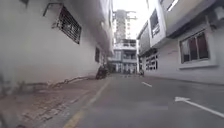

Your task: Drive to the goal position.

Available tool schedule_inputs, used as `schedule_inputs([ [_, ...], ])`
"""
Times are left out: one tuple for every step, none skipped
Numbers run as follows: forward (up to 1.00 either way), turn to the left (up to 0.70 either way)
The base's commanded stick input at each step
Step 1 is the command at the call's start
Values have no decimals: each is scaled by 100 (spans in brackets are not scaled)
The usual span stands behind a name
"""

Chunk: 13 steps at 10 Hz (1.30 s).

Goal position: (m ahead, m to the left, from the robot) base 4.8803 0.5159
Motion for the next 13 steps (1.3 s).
schedule_inputs([
  [100,-15],
  [100,-40],
  [100,-40],
  [100,-40],
  [100,-40],
  [100,-40],
  [100,-40],
  [100,-21],
  [100,0],
  [100,0],
  [100,0],
  [100,0],
  [100,0],
])
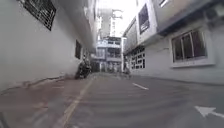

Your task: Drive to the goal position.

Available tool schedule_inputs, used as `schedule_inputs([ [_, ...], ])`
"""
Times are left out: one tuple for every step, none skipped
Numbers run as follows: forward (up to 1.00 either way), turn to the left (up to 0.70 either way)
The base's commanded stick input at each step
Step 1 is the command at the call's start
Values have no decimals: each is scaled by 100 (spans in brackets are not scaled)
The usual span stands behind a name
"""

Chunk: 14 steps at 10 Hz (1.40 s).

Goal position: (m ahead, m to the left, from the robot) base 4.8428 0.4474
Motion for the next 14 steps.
schedule_inputs([
  [100,0],
  [100,0],
  [100,0],
  [100,0],
  [100,0],
  [100,9],
  [100,40],
  [100,31],
  [100,0],
  [100,0],
  [100,0],
  [100,0],
  [100,0],
  [100,0],
])
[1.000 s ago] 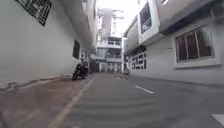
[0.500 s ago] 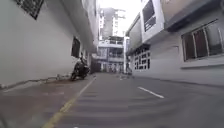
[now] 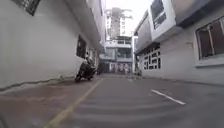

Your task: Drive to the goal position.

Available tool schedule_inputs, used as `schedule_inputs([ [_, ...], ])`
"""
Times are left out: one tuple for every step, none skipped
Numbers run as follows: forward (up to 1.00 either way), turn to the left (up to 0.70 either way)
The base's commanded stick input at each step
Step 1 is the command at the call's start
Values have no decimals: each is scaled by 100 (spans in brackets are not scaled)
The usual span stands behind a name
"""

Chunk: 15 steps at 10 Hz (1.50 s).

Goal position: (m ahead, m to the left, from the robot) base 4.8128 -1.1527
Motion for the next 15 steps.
schedule_inputs([
  [100,0],
  [100,0],
  [100,0],
  [100,0],
  [100,0],
  [100,0],
  [100,0],
  [100,0],
  [100,0],
  [100,0],
  [100,0],
  [100,0],
  [100,-29],
  [100,-40],
  [100,-40],
])
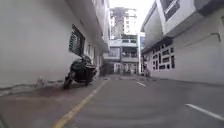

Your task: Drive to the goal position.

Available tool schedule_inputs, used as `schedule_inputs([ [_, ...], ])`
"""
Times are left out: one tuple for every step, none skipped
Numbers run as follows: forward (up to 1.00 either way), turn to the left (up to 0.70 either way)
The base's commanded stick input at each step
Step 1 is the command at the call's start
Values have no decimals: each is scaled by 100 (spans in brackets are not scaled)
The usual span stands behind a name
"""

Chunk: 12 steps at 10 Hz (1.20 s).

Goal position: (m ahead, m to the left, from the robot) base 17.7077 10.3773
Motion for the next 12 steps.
schedule_inputs([
  [100,-40],
  [100,-40],
  [100,-17],
  [100,0],
  [100,0],
  [100,0],
  [100,0],
  [100,0],
  [100,0],
  [100,0],
  [100,0],
  [100,0],
])
